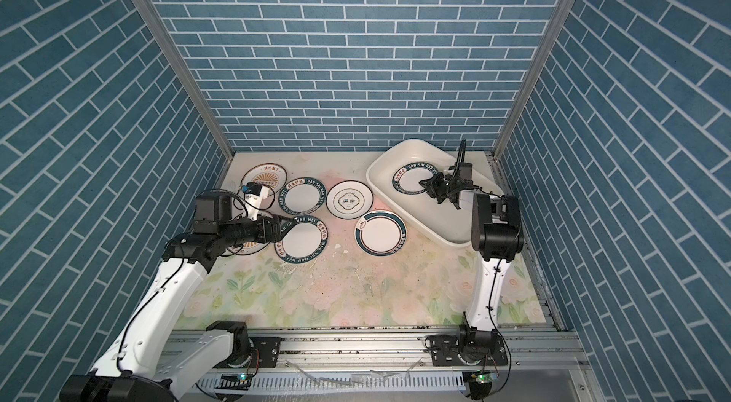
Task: Place the plates into the plastic bin on the countertop
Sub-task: Place the plate in the plastic bin.
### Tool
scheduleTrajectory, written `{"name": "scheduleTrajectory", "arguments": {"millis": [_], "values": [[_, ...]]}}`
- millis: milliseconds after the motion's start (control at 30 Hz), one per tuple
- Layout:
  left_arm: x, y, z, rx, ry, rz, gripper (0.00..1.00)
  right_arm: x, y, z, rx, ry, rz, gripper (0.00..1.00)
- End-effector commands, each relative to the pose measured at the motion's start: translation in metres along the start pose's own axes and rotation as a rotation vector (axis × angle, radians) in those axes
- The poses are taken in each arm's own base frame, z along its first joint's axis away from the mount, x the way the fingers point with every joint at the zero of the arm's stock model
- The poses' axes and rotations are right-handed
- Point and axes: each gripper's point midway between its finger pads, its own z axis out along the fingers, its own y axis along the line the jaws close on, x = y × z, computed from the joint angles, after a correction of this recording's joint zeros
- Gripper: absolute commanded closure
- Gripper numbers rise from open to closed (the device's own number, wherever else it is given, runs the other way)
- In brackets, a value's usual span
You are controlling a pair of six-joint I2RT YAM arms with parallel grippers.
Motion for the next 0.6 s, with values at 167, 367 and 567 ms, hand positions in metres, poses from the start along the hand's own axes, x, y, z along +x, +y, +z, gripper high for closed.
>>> {"name": "scheduleTrajectory", "arguments": {"millis": [167, 367, 567], "values": [[0.005, 0.003, 0.000, -0.004, 0.000, 0.004, 0.08, 0.002, -0.006, 0.013, 0.035, 0.030, -0.025, 0.89], [0.007, 0.004, 0.000, -0.008, 0.001, 0.006, 0.07, 0.004, -0.008, 0.014, 0.081, 0.049, -0.036, 0.83], [0.005, 0.004, -0.001, -0.010, -0.003, 0.014, 0.07, 0.006, -0.019, 0.012, 0.141, 0.053, -0.038, 0.72]]}}
